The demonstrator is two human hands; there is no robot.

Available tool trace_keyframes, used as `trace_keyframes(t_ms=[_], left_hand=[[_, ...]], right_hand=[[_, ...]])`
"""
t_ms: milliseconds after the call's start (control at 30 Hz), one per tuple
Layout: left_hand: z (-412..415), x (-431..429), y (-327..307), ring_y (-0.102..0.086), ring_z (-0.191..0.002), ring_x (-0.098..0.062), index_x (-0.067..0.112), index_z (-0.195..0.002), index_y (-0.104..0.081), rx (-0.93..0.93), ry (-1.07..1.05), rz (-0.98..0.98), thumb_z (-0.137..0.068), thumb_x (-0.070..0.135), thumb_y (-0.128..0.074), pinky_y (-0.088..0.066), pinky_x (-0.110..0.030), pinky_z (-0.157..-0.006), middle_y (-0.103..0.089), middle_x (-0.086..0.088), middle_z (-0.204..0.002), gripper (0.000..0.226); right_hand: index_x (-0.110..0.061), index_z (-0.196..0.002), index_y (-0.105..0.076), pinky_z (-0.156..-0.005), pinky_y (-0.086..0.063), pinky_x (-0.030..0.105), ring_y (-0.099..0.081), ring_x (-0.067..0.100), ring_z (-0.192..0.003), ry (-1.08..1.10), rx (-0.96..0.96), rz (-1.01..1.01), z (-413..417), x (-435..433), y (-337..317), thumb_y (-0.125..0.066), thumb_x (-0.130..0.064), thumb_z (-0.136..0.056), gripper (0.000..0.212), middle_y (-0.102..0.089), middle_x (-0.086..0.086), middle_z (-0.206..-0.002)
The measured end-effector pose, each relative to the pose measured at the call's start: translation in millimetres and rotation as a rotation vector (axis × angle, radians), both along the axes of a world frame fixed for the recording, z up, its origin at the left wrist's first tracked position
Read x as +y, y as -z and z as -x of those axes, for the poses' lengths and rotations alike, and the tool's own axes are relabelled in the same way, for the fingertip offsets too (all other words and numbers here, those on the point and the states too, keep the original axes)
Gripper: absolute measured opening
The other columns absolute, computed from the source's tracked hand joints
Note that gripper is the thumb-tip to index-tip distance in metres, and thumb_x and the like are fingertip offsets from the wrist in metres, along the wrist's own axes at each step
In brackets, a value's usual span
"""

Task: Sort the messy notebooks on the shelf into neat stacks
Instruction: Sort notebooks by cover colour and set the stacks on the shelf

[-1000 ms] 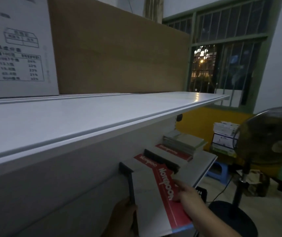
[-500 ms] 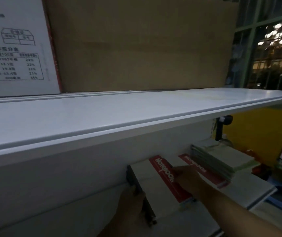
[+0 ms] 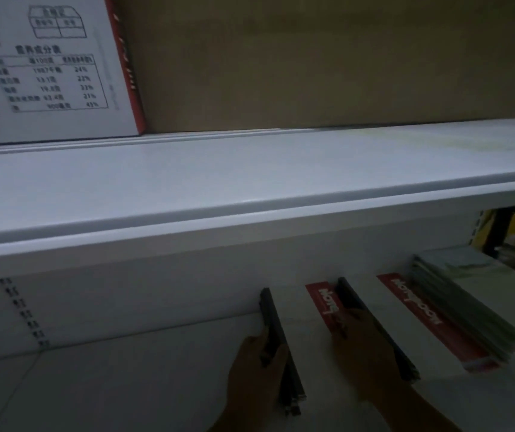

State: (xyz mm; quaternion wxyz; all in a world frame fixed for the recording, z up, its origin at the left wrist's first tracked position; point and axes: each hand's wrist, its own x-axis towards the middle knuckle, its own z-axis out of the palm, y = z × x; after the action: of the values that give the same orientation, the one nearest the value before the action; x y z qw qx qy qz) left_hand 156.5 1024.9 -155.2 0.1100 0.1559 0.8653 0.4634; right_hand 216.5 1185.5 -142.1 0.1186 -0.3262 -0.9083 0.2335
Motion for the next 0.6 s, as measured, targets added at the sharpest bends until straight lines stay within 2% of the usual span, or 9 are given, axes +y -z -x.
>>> trace_keyframes(t_ms=[133,233,267,300,367,400,433,533,600], left_hand=[[-3,-1,0,-0.058,-0.096,-0.012,0.026,-0.125,-0.055,0.027,0.008,0.016,-0.092,0.049,-0.05,-0.046,-0.024,-0.088,-0.054,0.002,-0.106,0.041],[-9,-4,-3,-0.058,-0.1,-0.014,0.02,-0.121,-0.057,-0.004,-0.015,0.031,-0.091,0.05,-0.05,-0.046,-0.027,-0.091,-0.057,0.0,-0.108,0.043],[-10,-4,-3,-0.058,-0.101,-0.015,0.02,-0.119,-0.058,-0.035,-0.023,0.0,-0.089,0.053,-0.052,-0.046,-0.029,-0.092,-0.058,0.0,-0.108,0.045],[-13,-7,-11,-0.059,-0.102,-0.015,0.022,-0.118,-0.059,-0.116,0.004,-0.018,-0.084,0.058,-0.055,-0.046,-0.03,-0.094,-0.058,-0.001,-0.11,0.05],[-14,-14,-23,-0.06,-0.106,-0.018,0.024,-0.117,-0.063,-0.239,0.12,-0.079,-0.064,0.074,-0.061,-0.046,-0.031,-0.096,-0.06,-0.005,-0.116,0.073],[-13,-22,-28,-0.06,-0.11,-0.02,0.021,-0.118,-0.064,-0.292,0.187,-0.084,-0.056,0.074,-0.063,-0.046,-0.03,-0.096,-0.061,-0.01,-0.121,0.081],[-16,-34,-39,-0.059,-0.114,-0.021,0.017,-0.12,-0.063,-0.299,0.244,-0.04,-0.056,0.069,-0.062,-0.045,-0.028,-0.093,-0.06,-0.012,-0.126,0.082],[-9,-93,-51,-0.045,-0.128,-0.012,0.02,-0.132,-0.053,-0.077,0.336,0.229,-0.078,0.059,-0.06,-0.031,-0.017,-0.102,-0.049,-0.001,-0.14,0.068],[0,-151,-58,-0.03,-0.139,-0.01,0.025,-0.14,-0.043,0.113,0.332,0.457,-0.09,0.055,-0.05,-0.019,-0.018,-0.112,-0.036,0.003,-0.149,0.06]], right_hand=[[-0.022,-0.14,-0.039,-0.097,-0.048,0.035,-0.053,0.02,-0.117,-0.028,-0.014,-0.023,-4,-1,-1,-0.046,-0.044,-0.094,0.052,-0.03,0.001,-0.148],[-0.022,-0.145,-0.032,-0.084,-0.054,0.038,-0.048,0.027,-0.123,-0.007,0.023,0.079,-9,-5,0,-0.052,-0.053,-0.088,0.067,-0.029,0.002,-0.149],[-0.02,-0.144,-0.033,-0.086,-0.054,0.039,-0.046,0.027,-0.125,-0.006,0.021,0.059,-9,-6,0,-0.052,-0.053,-0.088,0.068,-0.031,0.003,-0.149],[-0.019,-0.143,-0.036,-0.095,-0.05,0.04,-0.043,0.026,-0.128,-0.01,-0.004,-0.012,-9,-6,0,-0.051,-0.054,-0.088,0.067,-0.033,0.004,-0.149],[-0.02,-0.138,-0.046,-0.112,-0.032,0.036,-0.036,0.022,-0.135,-0.067,-0.031,-0.216,-9,-6,1,-0.047,-0.053,-0.09,0.058,-0.036,0.003,-0.149],[-0.021,-0.134,-0.051,-0.114,-0.027,0.033,-0.037,0.02,-0.135,-0.099,-0.035,-0.288,-10,-8,-2,-0.046,-0.05,-0.092,0.051,-0.041,0.002,-0.147],[-0.021,-0.13,-0.055,-0.111,-0.03,0.03,-0.043,0.017,-0.13,-0.124,-0.053,-0.32,-12,-9,-5,-0.044,-0.046,-0.094,0.045,-0.047,0.0,-0.142],[-0.022,-0.125,-0.055,-0.094,-0.045,0.022,-0.057,0.011,-0.107,-0.141,-0.086,-0.326,-16,-15,-16,-0.038,-0.039,-0.097,0.037,-0.058,-0.003,-0.126],[-0.017,-0.137,-0.042,-0.1,-0.041,0.022,-0.054,0.013,-0.115,-0.166,-0.175,-0.274,-7,-15,-15,-0.032,-0.033,-0.099,0.043,-0.053,0.0,-0.132]])
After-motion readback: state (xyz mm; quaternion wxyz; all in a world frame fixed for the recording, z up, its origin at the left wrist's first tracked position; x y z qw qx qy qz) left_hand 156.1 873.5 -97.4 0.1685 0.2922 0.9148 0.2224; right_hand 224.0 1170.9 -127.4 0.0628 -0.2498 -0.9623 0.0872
